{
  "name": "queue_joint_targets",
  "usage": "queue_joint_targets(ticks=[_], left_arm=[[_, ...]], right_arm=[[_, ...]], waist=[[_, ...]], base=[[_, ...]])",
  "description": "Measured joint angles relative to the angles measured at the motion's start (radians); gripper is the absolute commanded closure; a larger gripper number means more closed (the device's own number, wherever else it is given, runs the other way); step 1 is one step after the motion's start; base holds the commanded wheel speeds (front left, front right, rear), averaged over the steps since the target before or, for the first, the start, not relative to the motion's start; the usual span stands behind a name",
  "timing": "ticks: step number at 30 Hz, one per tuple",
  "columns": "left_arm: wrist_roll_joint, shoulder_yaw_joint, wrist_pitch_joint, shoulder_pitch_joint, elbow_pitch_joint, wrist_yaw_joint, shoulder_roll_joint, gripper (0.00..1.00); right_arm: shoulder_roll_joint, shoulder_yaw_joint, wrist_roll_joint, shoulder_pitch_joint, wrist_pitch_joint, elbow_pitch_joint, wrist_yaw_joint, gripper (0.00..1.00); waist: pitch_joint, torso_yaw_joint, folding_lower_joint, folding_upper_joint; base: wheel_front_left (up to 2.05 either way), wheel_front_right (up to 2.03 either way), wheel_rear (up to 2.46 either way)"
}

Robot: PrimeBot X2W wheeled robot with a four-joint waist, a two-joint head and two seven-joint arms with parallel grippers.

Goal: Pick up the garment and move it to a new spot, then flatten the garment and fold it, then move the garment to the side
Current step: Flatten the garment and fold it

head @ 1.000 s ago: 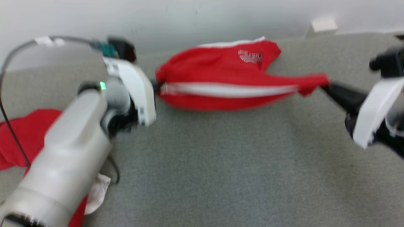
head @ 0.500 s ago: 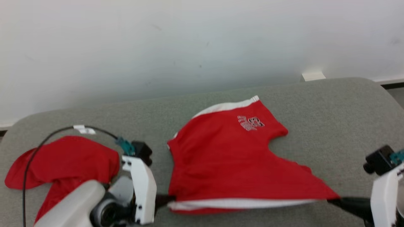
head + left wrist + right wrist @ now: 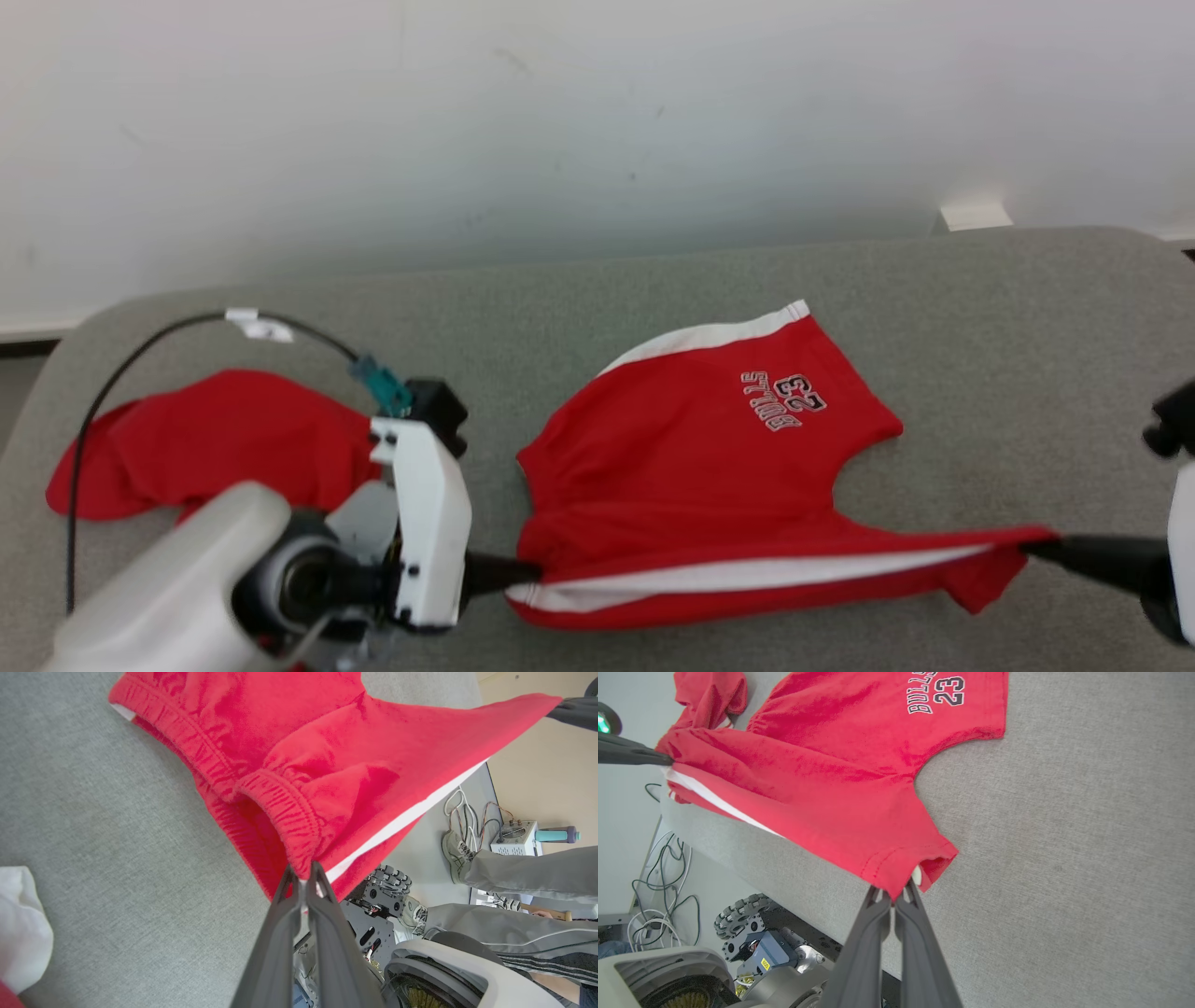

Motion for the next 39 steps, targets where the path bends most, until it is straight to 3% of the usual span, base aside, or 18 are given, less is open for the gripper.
queue_joint_targets(ticks=[8,13,23,36,37,39], left_arm=[[-0.025,0.012,0.147,-0.228,0.155,0.016,-0.076,1.00],[-0.045,0.014,0.210,-0.332,0.233,0.027,-0.129,1.00],[-0.042,0.073,0.181,-0.506,0.324,0.029,-0.194,1.00],[0.013,0.077,0.088,-0.574,0.402,0.000,-0.255,1.00],[0.017,0.075,0.080,-0.576,0.411,-0.006,-0.261,1.00],[0.021,0.065,0.076,-0.578,0.430,-0.016,-0.272,0.95]], right_arm=[[0.120,-0.030,0.058,-0.193,0.168,0.207,0.000,1.00],[0.192,-0.052,0.088,-0.300,0.212,0.351,0.000,1.00],[0.282,-0.087,0.064,-0.447,0.187,0.554,0.000,1.00],[0.347,-0.094,0.027,-0.517,0.158,0.719,0.000,1.00],[0.353,-0.093,0.023,-0.523,0.158,0.731,0.000,0.96],[0.370,-0.094,0.021,-0.527,0.152,0.749,0.000,0.64]], waist=[[0.125,0.021,0.0003,0.0000],[0.215,0.036,0.0004,0.0000],[0.345,0.083,0.0004,0.0000],[0.440,0.146,0.0004,0.0000],[0.446,0.148,0.0003,-0.0001],[0.456,0.151,0.0004,-0.0001]], base=[[0.00,0.00,0.00],[0.00,0.00,0.00],[0.00,0.00,0.00],[0.00,0.00,0.00],[0.00,0.00,0.00],[0.00,0.00,0.00]])
